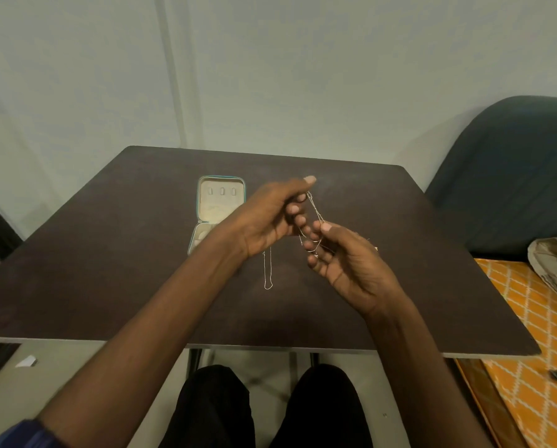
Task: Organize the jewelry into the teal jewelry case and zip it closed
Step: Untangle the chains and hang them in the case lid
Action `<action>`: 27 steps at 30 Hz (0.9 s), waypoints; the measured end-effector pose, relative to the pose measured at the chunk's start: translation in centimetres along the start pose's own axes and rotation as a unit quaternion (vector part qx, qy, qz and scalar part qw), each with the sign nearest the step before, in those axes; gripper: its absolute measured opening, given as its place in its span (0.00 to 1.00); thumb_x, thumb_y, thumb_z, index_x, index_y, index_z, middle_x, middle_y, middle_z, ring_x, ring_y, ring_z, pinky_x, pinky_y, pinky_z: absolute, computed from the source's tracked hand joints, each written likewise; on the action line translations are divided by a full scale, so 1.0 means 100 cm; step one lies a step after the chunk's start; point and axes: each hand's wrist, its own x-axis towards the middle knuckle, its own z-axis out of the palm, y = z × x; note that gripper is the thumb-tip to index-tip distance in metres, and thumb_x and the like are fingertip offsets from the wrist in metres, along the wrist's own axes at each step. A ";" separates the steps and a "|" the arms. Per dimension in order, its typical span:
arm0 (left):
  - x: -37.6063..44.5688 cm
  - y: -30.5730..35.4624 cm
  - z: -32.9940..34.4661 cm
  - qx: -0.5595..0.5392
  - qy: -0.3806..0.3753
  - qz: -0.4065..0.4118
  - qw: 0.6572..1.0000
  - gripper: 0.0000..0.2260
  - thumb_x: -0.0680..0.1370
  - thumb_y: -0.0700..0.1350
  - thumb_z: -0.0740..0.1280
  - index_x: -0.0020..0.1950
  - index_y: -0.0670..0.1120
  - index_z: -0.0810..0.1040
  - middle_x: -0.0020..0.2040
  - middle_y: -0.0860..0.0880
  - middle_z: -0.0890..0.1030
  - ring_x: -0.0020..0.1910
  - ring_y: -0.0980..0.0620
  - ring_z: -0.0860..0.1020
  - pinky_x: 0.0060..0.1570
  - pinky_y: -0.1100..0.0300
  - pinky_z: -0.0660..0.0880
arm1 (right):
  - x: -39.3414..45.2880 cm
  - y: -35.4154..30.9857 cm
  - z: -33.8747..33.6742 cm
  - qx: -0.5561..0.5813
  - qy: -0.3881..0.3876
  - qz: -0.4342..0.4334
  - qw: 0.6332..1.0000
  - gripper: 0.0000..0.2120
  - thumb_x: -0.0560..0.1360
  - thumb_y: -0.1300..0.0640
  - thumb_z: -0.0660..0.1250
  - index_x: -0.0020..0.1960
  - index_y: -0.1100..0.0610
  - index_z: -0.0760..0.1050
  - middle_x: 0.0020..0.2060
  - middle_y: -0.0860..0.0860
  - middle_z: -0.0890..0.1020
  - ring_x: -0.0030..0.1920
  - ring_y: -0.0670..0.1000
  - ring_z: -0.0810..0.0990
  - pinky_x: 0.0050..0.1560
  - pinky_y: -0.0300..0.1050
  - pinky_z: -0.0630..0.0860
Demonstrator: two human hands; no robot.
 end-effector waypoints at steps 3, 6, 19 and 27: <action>-0.001 0.002 0.004 0.000 0.004 -0.008 1.000 0.15 0.78 0.49 0.63 0.33 0.47 0.67 0.21 0.54 0.64 0.20 0.57 0.64 0.25 0.65 0.69 | 0.000 0.005 -0.001 0.022 0.011 -0.004 1.000 0.05 0.75 0.61 0.63 0.43 0.57 0.77 0.39 0.52 0.82 0.41 0.48 0.79 0.35 0.39 0.77; -0.001 0.004 0.006 -0.008 0.007 -0.034 0.999 0.15 0.78 0.51 0.64 0.34 0.47 0.68 0.22 0.55 0.64 0.19 0.59 0.62 0.24 0.67 0.67 | -0.002 0.009 -0.002 0.029 0.001 -0.016 0.999 0.05 0.75 0.60 0.62 0.43 0.57 0.75 0.37 0.50 0.82 0.39 0.47 0.80 0.38 0.41 0.77; -0.002 0.008 0.001 -0.104 0.007 -0.124 0.987 0.18 0.76 0.52 0.66 0.28 0.48 0.70 0.22 0.53 0.70 0.20 0.58 0.69 0.26 0.66 0.71 | -0.007 0.029 0.003 0.034 0.019 -0.030 0.999 0.08 0.76 0.64 0.60 0.40 0.60 0.74 0.32 0.52 0.81 0.37 0.50 0.80 0.37 0.42 0.77; -0.007 -0.012 -0.003 -0.050 0.011 -0.139 0.989 0.17 0.76 0.49 0.66 0.29 0.46 0.70 0.24 0.51 0.70 0.22 0.57 0.69 0.22 0.69 0.67 | -0.002 0.017 -0.004 0.096 0.011 -0.090 0.991 0.07 0.77 0.62 0.59 0.42 0.59 0.74 0.32 0.53 0.82 0.38 0.51 0.81 0.45 0.47 0.80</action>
